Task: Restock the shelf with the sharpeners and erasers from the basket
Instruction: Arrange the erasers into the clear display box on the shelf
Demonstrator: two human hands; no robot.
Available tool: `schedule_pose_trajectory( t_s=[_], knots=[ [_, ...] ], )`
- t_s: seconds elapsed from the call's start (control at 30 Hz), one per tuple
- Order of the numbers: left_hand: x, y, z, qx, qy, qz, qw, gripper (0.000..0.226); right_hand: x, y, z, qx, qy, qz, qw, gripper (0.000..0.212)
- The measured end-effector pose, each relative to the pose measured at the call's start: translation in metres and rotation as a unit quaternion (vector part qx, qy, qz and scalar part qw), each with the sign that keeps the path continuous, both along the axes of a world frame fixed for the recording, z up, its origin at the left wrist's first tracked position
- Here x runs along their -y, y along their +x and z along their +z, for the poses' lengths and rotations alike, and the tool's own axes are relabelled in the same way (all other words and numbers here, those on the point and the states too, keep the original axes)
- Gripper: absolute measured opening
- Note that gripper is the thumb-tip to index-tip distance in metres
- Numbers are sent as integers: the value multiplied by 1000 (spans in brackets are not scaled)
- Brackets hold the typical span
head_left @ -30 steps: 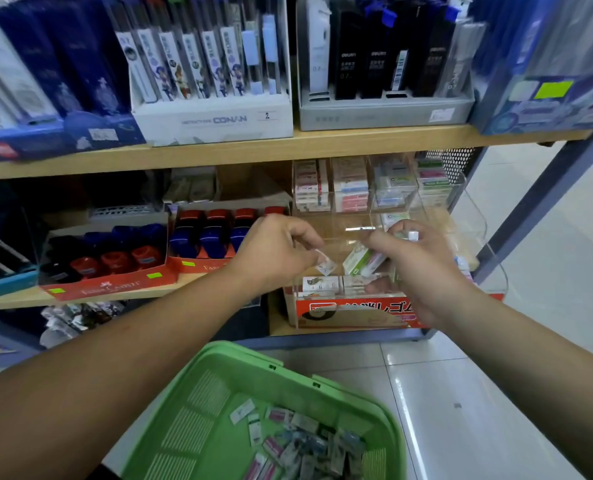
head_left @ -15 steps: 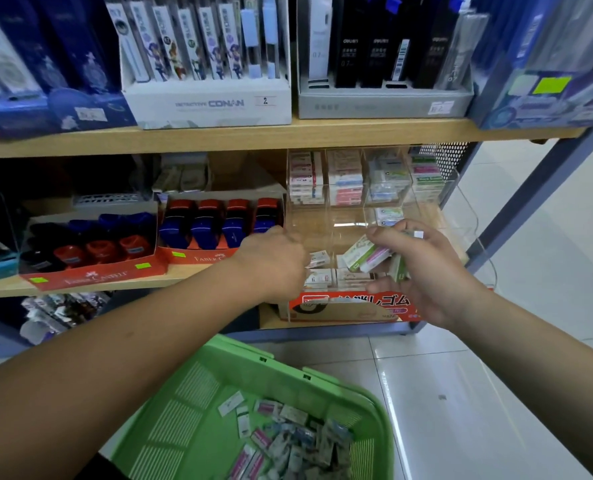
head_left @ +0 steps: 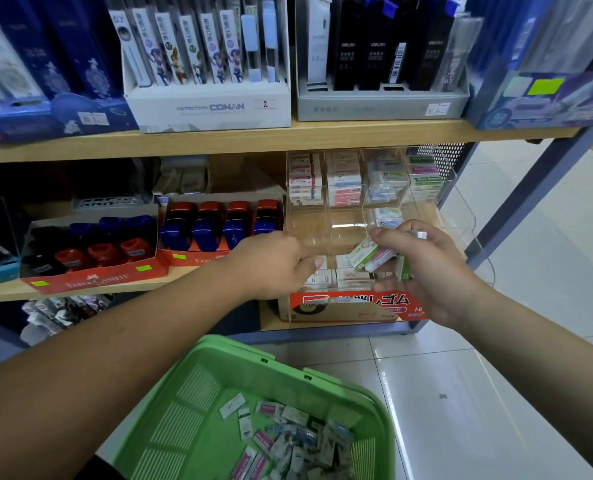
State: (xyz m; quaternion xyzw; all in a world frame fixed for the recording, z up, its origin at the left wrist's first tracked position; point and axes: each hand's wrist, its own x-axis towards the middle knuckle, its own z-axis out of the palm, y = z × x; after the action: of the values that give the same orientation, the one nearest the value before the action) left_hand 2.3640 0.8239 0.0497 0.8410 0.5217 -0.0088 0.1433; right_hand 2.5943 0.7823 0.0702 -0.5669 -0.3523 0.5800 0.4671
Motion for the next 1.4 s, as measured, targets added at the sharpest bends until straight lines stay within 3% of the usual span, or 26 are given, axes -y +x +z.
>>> schedule_pose_trajectory(
  t_s=[0.1,0.17,0.23,0.5,0.67,0.87,1.0,1.17,1.3,1.4],
  knots=[
    [4,8,10,124,65,11,990,32,0,5,2,7,5,-7,1000,29],
    [6,22,18,283,-19,62,957,14,1,8,4,-3,6,-11,1000,29],
    [10,38,24,395,-135,101,903,19,2,9,5,-19,6,-4,1000,26],
    [6,59,20,461,-198,113,857,22,5,22,5,-110,-5,5,994,28],
    [2,58,19,428,-191,120,875,22,5,36,2,-139,-11,-15,990,33],
    [-2,60,13,250,-107,74,959,21,8,45,4,-23,-9,-59,998,31],
    [-7,62,8,182,-120,52,975,17,7,45,1,45,3,-67,997,31],
    [-14,65,4,176,-72,54,980,19,5,45,-3,86,11,-64,994,27],
    [-16,69,4,61,-13,3,998,25,3,43,-4,78,13,-61,995,26],
    [-16,72,4,-8,-54,-37,998,30,2,43,-4,59,1,-63,996,20]
  ],
)
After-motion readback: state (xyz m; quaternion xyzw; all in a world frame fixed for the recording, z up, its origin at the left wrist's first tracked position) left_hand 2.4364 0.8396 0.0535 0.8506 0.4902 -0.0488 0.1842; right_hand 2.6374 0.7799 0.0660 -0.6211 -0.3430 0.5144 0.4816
